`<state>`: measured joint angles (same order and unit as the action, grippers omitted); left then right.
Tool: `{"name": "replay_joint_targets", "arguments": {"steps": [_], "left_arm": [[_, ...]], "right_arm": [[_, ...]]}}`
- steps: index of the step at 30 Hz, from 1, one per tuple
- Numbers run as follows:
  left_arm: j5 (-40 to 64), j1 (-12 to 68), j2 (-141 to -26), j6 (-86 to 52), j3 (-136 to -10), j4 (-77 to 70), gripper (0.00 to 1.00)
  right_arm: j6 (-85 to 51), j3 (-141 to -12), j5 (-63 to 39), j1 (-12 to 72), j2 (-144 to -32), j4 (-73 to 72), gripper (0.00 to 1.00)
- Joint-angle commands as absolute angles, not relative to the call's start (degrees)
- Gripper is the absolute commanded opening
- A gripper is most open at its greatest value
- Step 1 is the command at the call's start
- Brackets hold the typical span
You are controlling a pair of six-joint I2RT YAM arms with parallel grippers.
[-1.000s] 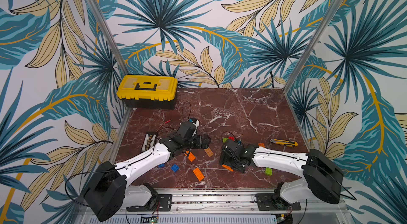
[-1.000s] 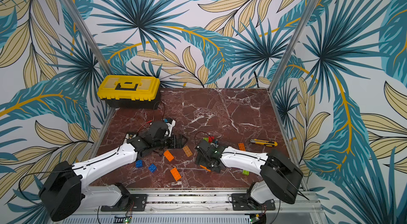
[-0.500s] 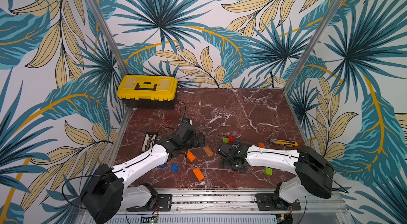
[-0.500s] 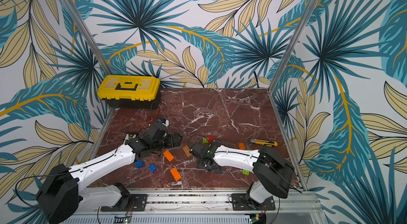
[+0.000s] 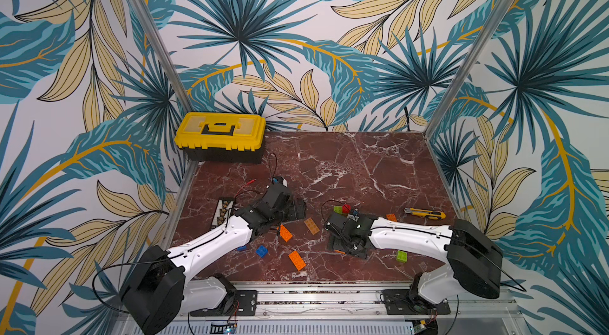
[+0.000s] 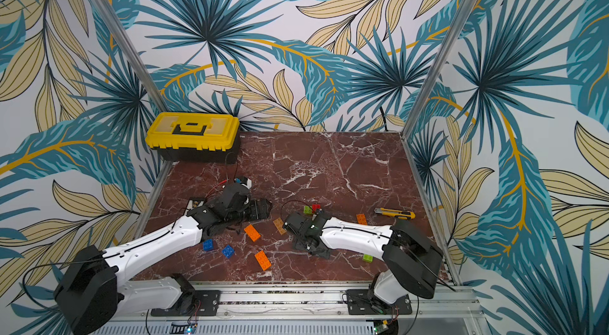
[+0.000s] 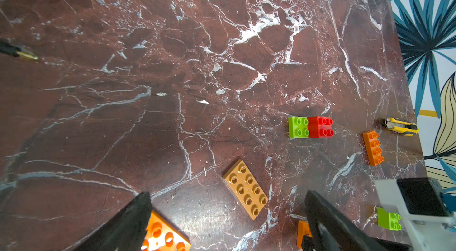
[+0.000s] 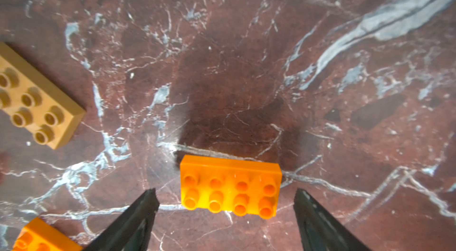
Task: Assemble the number 5 with lego
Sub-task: Move the lego brick at the center of the board.
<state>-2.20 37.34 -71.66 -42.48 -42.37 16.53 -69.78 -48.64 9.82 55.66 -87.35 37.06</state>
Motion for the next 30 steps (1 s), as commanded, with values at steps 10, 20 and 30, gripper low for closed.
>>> {"name": "replay_joint_targets", "arguments": {"steps": [10, 20, 30], "left_arm": [[-2.11, 37.0, -70.49, -42.0, -40.93, 16.12, 1.0], [-5.09, 36.18, -65.04, -40.02, -37.73, 10.58, 1.0], [-7.73, 35.24, -60.19, -40.99, -31.82, 1.18, 1.0]], "right_arm": [[-68.22, -47.08, 9.56, 55.4, -92.69, 35.94, 0.77], [-61.13, -43.59, 8.8, 51.53, -88.29, 35.51, 0.58], [-47.57, -44.89, 5.84, 44.23, -86.35, 35.27, 0.58]]}}
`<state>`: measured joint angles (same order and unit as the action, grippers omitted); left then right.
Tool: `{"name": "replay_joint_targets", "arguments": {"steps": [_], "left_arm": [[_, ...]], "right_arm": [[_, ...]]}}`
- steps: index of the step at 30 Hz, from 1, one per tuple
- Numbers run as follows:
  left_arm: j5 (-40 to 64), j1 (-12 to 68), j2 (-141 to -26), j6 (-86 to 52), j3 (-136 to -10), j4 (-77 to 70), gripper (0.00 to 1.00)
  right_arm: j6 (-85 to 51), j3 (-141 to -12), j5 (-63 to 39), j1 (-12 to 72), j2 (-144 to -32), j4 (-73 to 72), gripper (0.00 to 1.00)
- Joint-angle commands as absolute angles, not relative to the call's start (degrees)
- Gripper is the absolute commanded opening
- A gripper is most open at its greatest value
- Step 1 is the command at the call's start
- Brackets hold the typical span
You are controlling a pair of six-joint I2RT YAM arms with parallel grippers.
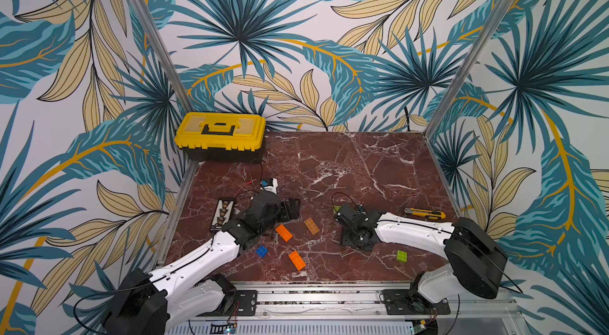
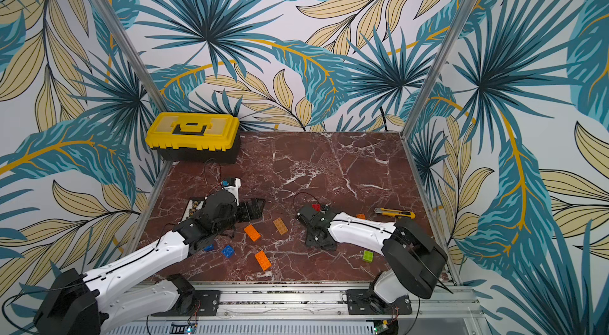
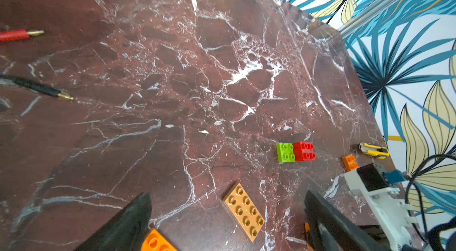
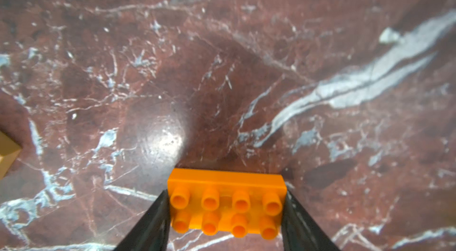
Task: Assemble the number 5 with lego
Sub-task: Move the lego brick at the center of the board.
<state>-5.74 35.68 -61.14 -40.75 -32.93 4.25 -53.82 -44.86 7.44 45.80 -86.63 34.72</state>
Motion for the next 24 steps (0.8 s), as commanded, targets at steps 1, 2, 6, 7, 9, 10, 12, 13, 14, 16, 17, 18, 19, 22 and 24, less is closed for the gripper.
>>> {"name": "replay_joint_targets", "arguments": {"steps": [1, 2, 6, 7, 9, 10, 12, 13, 14, 16, 17, 18, 19, 22, 24], "left_arm": [[-7.62, 35.03, -60.23, -41.53, -31.9, 1.62, 1.0], [-6.68, 34.92, -60.25, -41.75, -32.11, 1.92, 1.0], [-1.03, 34.78, -59.86, -41.92, -32.75, 3.08, 1.0], [0.26, 34.8, -59.7, -41.93, -32.62, 2.9, 1.0], [1.29, 34.78, -59.54, -42.78, -32.14, 2.4, 1.0], [1.52, 34.8, -59.5, -43.61, -31.55, 1.41, 1.0], [2.5, 34.83, -59.85, -44.81, -30.4, -1.33, 1.0], [3.15, 34.8, -60.18, -45.42, -30.0, -2.58, 1.0], [3.77, 34.8, -60.69, -45.93, -29.88, -3.62, 1.0], [5.08, 34.8, -61.73, -46.06, -30.63, -3.9, 1.0], [5.67, 34.8, -62.3, -45.93, -31.28, -3.27, 1.0], [6.12, 34.79, -62.77, -45.76, -31.92, -2.64, 1.0], [6.63, 34.85, -63.45, -45.62, -32.6, -1.92, 1.0], [8.22, 34.89, -65.43, -45.7, -33.91, -1.93, 1.0], [9.23, 34.96, -66.48, -45.88, -34.51, -2.49, 1.0]], "right_arm": [[-45.76, -45.63, 5.16, 43.77, -86.93, 35.33, 0.58], [-43.99, -46.42, 4.86, 43.41, -87.5, 35.76, 0.58], [-39.62, -48.21, 4.26, 42.29, -89.08, 36.66, 0.58], [-38.65, -48.25, 3.69, 42.11, -89.33, 36.28, 0.58], [-37.05, -48.66, 2.83, 41.77, -90.2, 35.93, 0.58], [-36.38, -49.18, 2.89, 41.67, -90.9, 36.23, 0.58], [-35.33, -50.27, 3.5, 41.52, -92.6, 37.79, 0.59], [-35.54, -50.83, 4.02, 41.25, -93.48, 38.99, 0.6], [-36.07, -51.21, 3.89, 40.89, -94.13, 39.87, 0.6], [-37.15, -50.65, 3.45, 40.67, -94.35, 39.53, 0.61], [-37.87, -49.99, 3.34, 40.58, -94.04, 38.61, 0.62], [-38.51, -49.35, 3.18, 40.6, -93.81, 37.82, 0.62], [-39.23, -48.82, 2.87, 40.55, -93.61, 37.05, 0.62], [-41.23, -48.54, 3.07, 40.48, -93.65, 35.94, 0.63], [-41.66, -48.61, 4.27, 40.43, -94.16, 35.35, 0.63]]}}
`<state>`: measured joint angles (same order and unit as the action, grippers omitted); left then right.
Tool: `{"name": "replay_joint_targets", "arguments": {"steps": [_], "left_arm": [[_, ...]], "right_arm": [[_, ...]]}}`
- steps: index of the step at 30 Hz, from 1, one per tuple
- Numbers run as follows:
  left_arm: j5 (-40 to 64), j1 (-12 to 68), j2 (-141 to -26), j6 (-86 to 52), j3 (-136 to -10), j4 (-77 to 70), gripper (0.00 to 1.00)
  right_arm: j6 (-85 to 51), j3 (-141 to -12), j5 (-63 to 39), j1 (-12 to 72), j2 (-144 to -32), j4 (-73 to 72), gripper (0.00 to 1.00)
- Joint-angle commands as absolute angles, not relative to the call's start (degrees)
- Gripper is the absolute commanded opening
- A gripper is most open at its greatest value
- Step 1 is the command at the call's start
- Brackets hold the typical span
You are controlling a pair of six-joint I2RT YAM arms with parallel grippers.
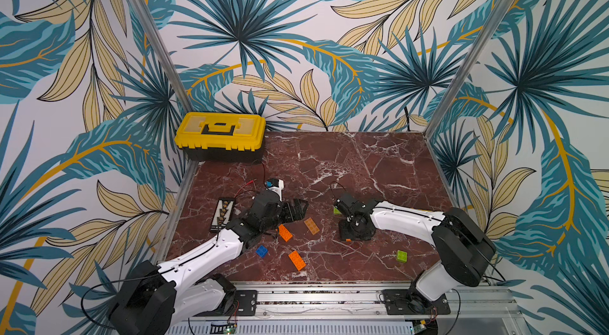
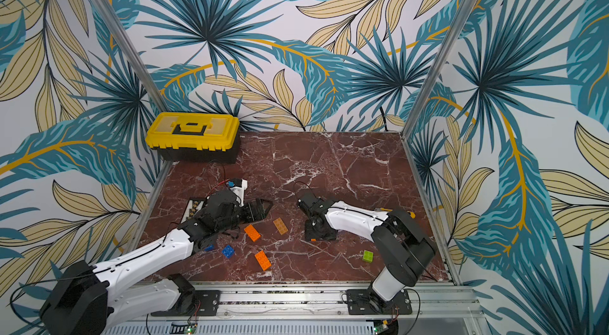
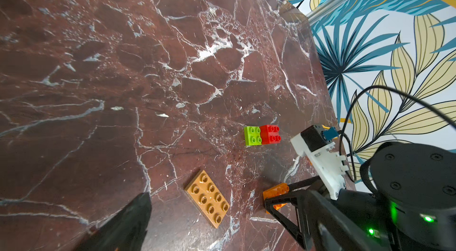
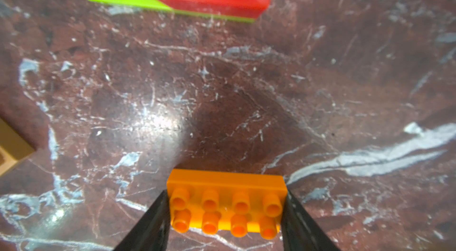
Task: Assemble the number 5 with lego
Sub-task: Move the lego brick at the center of the board.
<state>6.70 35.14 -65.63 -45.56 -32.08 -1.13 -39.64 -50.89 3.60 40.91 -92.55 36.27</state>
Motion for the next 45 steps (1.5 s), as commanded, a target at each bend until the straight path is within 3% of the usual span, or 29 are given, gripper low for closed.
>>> {"name": "replay_joint_targets", "arguments": {"steps": [1, 14, 26, 32, 41, 45], "left_arm": [[9.76, 34.94, -66.98, -45.79, -34.79, -2.68, 1.0], [10.35, 36.64, -68.2, -44.04, -36.58, -1.49, 1.0], [9.2, 39.38, -69.38, -41.58, -40.92, 1.39, 1.0], [9.28, 41.52, -71.4, -40.65, -44.28, 2.99, 1.0], [10.62, 48.53, -79.59, -41.05, -49.31, 0.88, 1.0], [11.08, 52.64, -84.71, -38.83, -54.64, 2.11, 1.0]], "right_arm": [[-41.21, -48.89, 4.24, 40.4, -94.61, 35.02, 0.63], [-37.3, -52.3, 4.15, 39.99, -95.01, 37.68, 0.68], [-38.81, -53.4, 7.14, 38.96, -84.52, 41.65, 0.99], [-42.52, -48.78, 10.95, 35.19, -73.48, 40.76, 0.99], [-51.06, -39.81, 11.64, 24.81, -66.3, 42.3, 0.99], [-57.02, -36.4, 16.54, 22.58, -62.27, 45.35, 0.98]]}}
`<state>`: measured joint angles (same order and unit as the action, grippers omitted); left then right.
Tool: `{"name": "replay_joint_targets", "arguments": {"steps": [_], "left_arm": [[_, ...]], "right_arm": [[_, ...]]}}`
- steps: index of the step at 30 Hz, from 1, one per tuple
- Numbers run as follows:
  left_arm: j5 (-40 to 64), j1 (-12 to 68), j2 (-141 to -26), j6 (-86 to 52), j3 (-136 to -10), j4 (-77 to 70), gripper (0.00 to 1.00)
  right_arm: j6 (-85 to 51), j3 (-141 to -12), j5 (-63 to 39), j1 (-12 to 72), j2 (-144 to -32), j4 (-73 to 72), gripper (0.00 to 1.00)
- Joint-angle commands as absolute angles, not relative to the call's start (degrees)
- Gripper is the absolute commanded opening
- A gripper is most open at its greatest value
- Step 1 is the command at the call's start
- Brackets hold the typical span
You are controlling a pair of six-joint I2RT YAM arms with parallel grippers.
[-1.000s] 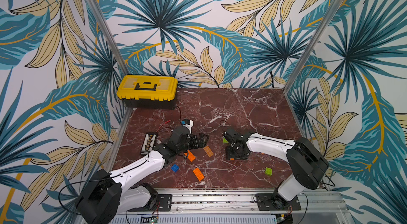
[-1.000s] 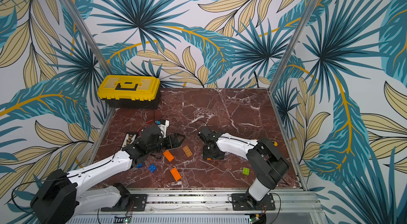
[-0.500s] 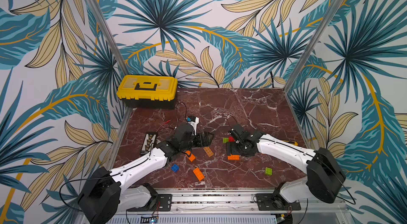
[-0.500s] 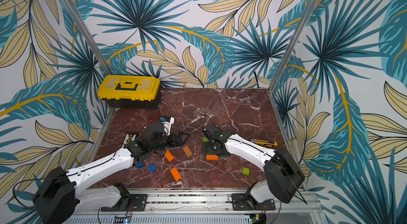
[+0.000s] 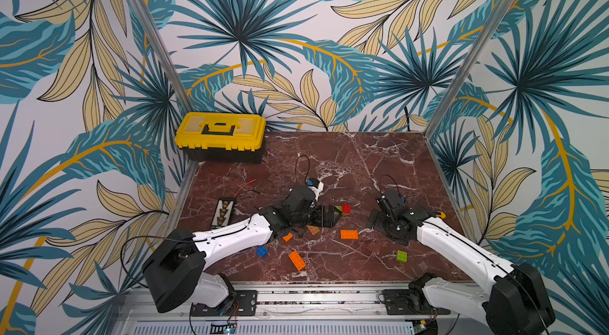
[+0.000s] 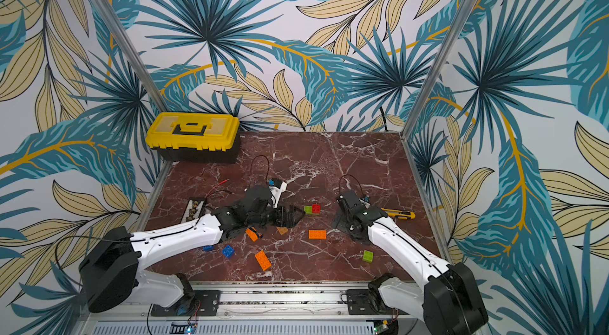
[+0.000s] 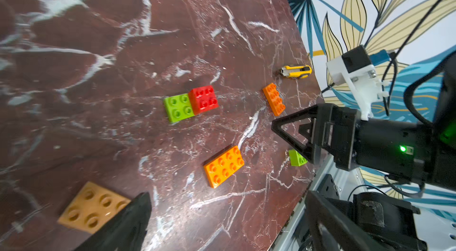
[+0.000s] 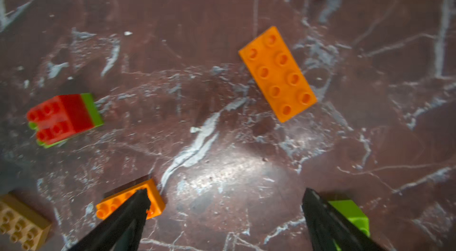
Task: Assemble the number 5 with lego
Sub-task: Move the lego brick at the center of the board.
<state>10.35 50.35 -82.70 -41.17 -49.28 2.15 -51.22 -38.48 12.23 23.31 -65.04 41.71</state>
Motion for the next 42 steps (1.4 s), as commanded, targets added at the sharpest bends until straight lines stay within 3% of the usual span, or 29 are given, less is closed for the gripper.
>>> {"name": "replay_joint_targets", "arguments": {"steps": [1, 11, 18, 42], "left_arm": [[11.05, 53.49, -85.85, -38.27, -55.83, 2.54, 1.0], [11.89, 56.97, -91.28, -34.76, -61.8, 4.13, 1.0], [9.37, 56.95, -91.44, -33.63, -61.66, 3.3, 1.0], [2.76, 54.48, -84.7, -35.61, -56.72, 1.68, 1.0]], "right_arm": [[-58.26, -35.71, 17.81, 22.41, -61.04, 46.07, 0.98], [-64.86, -28.54, 23.02, 19.71, -54.48, 49.15, 0.94], [-64.17, -25.61, 14.7, 19.68, -56.69, 42.34, 0.94], [-66.07, -27.16, 3.69, 21.87, -64.39, 33.82, 0.92]]}}
